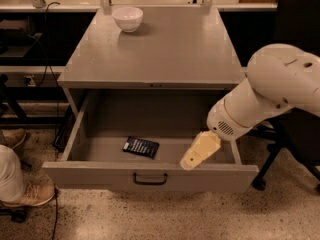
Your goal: Pick rxbar blueberry from top drawer and place on counter
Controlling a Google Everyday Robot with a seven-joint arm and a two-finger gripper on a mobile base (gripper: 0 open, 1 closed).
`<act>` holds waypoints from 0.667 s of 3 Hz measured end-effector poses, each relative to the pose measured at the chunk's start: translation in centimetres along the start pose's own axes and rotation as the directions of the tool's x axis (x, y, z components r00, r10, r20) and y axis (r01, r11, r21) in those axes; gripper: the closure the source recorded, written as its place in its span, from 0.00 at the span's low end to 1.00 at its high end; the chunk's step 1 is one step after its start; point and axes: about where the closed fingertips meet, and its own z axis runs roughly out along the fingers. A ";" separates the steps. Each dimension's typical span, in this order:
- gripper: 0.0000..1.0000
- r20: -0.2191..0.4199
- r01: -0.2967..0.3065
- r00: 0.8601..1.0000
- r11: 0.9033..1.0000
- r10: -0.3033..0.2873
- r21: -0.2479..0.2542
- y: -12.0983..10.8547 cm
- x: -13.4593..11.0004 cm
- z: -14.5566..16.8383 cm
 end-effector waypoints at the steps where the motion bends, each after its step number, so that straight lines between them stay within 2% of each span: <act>1: 0.00 0.070 -0.049 0.996 0.999 0.048 0.015 -2.3 -1.2 2.8; 2: 0.00 0.120 -0.054 0.992 0.998 0.049 0.040 -3.9 -4.0 7.1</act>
Offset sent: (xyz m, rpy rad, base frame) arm 0.1014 0.0620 -0.0730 0.1135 -0.1185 -0.1133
